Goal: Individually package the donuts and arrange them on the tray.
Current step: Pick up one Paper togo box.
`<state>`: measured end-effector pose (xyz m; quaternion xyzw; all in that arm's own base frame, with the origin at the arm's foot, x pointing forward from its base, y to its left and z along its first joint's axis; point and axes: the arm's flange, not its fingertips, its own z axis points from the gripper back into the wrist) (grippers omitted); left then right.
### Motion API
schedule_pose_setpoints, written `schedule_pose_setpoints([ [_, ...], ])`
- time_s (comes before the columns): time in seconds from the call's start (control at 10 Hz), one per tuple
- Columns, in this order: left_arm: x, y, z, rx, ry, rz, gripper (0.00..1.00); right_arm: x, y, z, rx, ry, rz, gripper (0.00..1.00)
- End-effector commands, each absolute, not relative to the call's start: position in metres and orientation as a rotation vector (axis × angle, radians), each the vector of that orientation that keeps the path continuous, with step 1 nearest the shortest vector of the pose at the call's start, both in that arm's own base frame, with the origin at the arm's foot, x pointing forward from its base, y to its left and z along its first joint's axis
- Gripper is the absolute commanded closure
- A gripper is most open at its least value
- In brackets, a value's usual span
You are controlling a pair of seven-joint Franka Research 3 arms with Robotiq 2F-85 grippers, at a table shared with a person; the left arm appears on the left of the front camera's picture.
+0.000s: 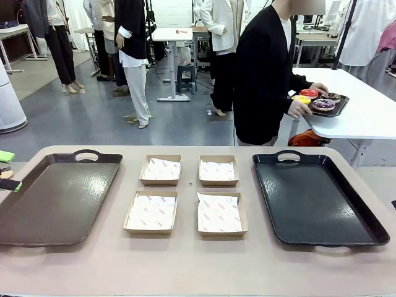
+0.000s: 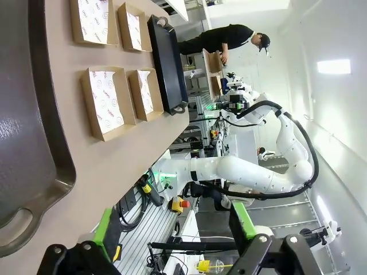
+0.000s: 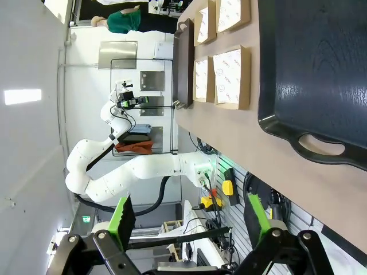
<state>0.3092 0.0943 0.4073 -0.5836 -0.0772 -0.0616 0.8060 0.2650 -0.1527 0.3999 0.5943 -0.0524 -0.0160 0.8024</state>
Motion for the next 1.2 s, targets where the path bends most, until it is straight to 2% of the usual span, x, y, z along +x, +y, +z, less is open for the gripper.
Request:
schedule_pose_setpoints([
  [0.0,0.3091,0.0933,0.4082,-1.261,-0.167,-0.138,0.0,0.2662,-0.152,0.3998,1.272,-0.115,-0.034,0.0],
  [1.1,0.3091,0.0933,0.4082,-1.261,-0.167,-0.138,0.0,0.2662,-0.152,0.3998,1.272,-0.115,-0.034,0.0],
])
